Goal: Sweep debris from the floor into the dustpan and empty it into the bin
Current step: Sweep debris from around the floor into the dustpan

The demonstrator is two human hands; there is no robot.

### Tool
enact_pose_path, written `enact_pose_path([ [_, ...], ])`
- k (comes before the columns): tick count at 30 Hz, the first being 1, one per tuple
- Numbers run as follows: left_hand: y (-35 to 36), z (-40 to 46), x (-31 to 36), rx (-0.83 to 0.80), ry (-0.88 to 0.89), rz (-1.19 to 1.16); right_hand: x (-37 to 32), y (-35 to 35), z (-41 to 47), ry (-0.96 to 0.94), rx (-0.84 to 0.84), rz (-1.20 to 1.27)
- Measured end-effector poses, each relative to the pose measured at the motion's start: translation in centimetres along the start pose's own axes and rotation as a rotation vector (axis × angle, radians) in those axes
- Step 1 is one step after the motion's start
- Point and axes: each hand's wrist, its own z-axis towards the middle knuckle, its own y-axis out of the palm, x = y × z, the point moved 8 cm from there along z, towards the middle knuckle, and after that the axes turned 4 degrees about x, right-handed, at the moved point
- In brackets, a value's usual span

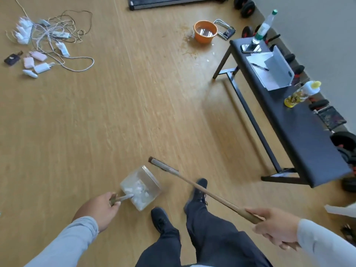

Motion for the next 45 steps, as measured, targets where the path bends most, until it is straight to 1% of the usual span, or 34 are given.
enact_pose_path([
  [4,-0.3,1.0,4.2,-0.083,0.152,0.125,2.5,-1.7,0.5,0.045,0.133,0.114],
  [6,-0.2,1.7,6.5,-0.117,0.208,0.185,2.1,-2.3,2.0,0.05,0.236,0.055],
  [8,0.5,2.5,8.6,-0.151,0.253,0.235,1.0,-1.8,4.3,0.064,0.285,-0.001],
  [10,1.5,3.3,10.5,-0.176,0.274,0.239,-0.4,0.1,6.5,0.063,0.26,-0.036],
  [13,2.1,4.9,12.5,-0.151,0.284,0.242,-2.6,4.7,8.0,0.01,0.204,-0.091],
  [16,1.5,5.7,12.8,-0.142,0.274,0.266,-2.5,10.4,6.9,-0.022,0.038,-0.088],
  [18,1.4,5.5,12.3,-0.131,0.267,0.256,-1.1,10.6,4.7,-0.015,-0.071,-0.053],
  [19,1.3,5.2,12.3,-0.134,0.27,0.254,-0.4,9.2,3.7,-0.007,-0.082,0.009],
  [22,1.1,4.2,12.5,-0.147,0.31,0.262,2.4,4.5,1.4,0.047,-0.093,0.314],
  [25,0.9,3.2,13.0,-0.15,0.377,0.279,5.6,3.2,-0.5,0.083,-0.102,0.466],
  [27,0.9,2.8,13.9,-0.16,0.421,0.318,7.1,2.7,-1.0,0.1,-0.038,0.54],
  [28,1.0,2.8,14.6,-0.17,0.44,0.327,7.7,2.3,-0.9,0.103,0.015,0.524],
  [30,1.6,3.0,16.3,-0.189,0.467,0.347,8.2,1.5,0.3,0.115,0.148,0.417],
  [32,2.3,3.2,18.1,-0.202,0.481,0.368,7.5,1.5,2.6,0.132,0.212,0.31],
  [35,3.1,3.8,19.6,-0.197,0.482,0.366,5.3,4.0,6.0,0.143,0.173,0.206],
  [38,2.6,4.4,19.6,-0.191,0.476,0.36,3.0,6.8,5.8,0.101,0.057,0.215],
  [39,2.3,4.6,19.4,-0.192,0.471,0.359,3.0,7.1,5.0,0.089,-0.007,0.271],
  [41,1.9,4.5,19.3,-0.193,0.469,0.355,4.6,6.7,3.1,0.112,-0.124,0.544],
  [43,1.6,4.1,19.8,-0.202,0.477,0.354,7.4,5.1,1.3,0.147,-0.168,0.865],
  [45,1.1,3.6,20.7,-0.216,0.479,0.329,9.9,3.2,-0.4,0.142,-0.151,1.032],
])
